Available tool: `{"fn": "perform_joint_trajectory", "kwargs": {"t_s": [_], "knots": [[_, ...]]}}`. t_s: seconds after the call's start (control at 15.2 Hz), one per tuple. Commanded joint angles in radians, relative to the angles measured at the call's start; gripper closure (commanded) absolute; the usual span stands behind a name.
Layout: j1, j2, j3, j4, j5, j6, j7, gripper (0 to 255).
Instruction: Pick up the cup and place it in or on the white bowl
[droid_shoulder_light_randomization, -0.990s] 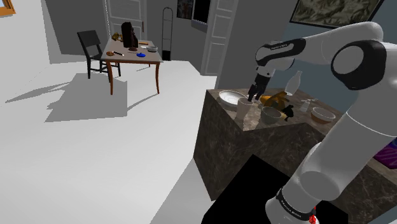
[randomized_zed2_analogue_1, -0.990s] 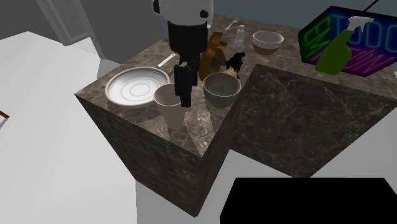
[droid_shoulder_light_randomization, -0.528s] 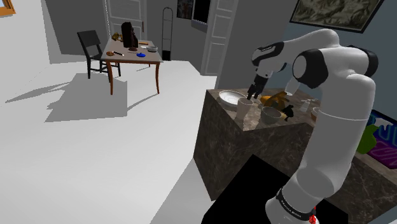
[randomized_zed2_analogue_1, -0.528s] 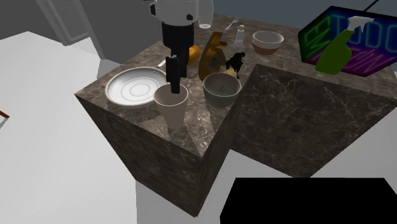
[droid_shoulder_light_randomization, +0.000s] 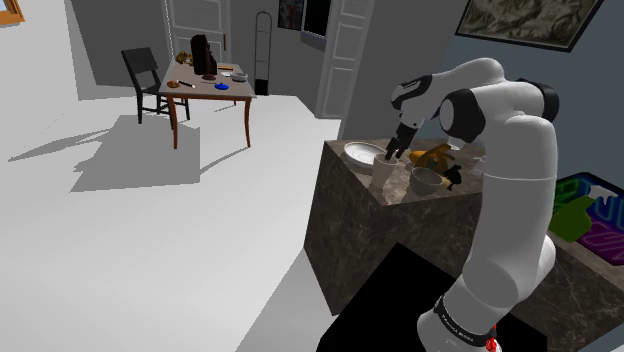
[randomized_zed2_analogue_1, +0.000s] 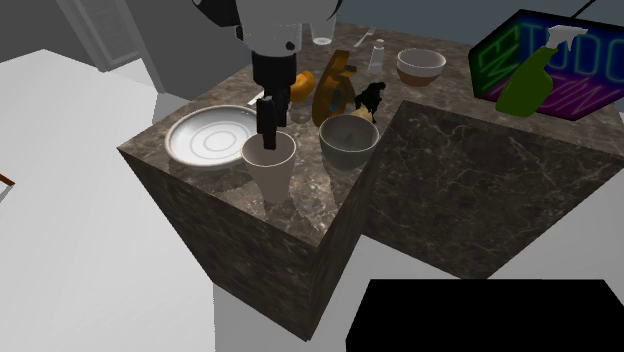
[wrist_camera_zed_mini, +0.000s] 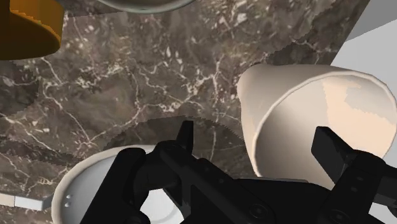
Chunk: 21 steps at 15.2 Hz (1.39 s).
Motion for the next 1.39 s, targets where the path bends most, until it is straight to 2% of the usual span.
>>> {"fn": "perform_joint_trajectory", "kwargs": {"t_s": [0.0,0.59,0.66,1.32], "knots": [[0.001,0.008,0.005,-0.015,0.008,0.022,-0.005,0],[0.002,0.015,0.008,-0.027,0.015,0.039,-0.009,0],[0.002,0.015,0.008,-0.027,0.015,0.039,-0.009,255],[0.003,0.009,0.006,-0.022,0.01,0.029,-0.005,255]]}}
